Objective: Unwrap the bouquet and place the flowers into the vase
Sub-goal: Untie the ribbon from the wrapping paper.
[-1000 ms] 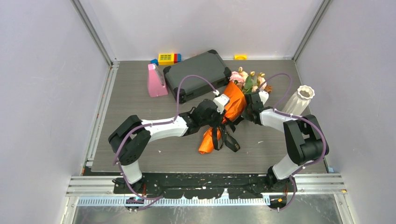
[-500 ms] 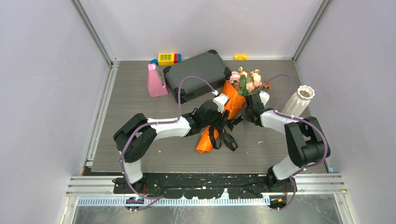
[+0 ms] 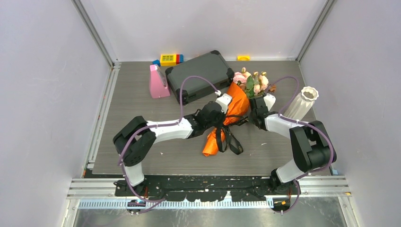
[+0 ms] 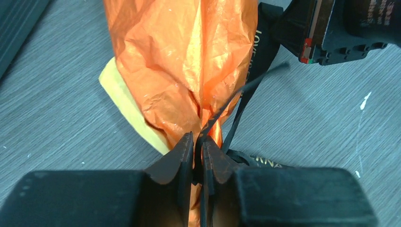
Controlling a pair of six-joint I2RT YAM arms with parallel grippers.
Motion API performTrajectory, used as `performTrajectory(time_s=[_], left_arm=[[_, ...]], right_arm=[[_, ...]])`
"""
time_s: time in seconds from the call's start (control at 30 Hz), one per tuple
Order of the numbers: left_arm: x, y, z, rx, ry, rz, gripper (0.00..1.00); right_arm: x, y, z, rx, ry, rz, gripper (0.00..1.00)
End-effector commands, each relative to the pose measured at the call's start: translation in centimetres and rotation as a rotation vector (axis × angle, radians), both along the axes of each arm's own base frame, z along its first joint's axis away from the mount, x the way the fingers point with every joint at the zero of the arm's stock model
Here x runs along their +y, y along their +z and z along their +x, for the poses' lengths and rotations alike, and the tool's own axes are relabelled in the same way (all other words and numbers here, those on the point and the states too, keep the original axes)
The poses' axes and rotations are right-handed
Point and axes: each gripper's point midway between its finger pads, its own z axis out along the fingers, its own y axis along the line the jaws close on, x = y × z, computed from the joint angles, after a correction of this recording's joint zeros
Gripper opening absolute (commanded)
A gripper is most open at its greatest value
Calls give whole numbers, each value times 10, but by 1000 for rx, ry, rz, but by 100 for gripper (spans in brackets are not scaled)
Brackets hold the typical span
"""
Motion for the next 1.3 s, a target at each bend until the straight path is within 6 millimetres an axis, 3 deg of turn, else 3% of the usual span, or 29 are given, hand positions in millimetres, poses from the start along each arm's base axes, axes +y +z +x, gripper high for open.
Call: performTrajectory(time_s=[0.0,0.2,1.0,1.27], left_arm=[[4,43,1,-44,51,-96,12],[15,45,0,-38,106,-120,0],[74,15,1,77,293,-211,0],[94,19,2,96,330,-250,0]], right_arm=[[-22,19,4,-76,-102,-66,0],[-30,19,-1,-73,-139,-88,0],[-66,38,-34,-180,-318,-137,0],[-78,48,-45,-234,-370,-157,0]])
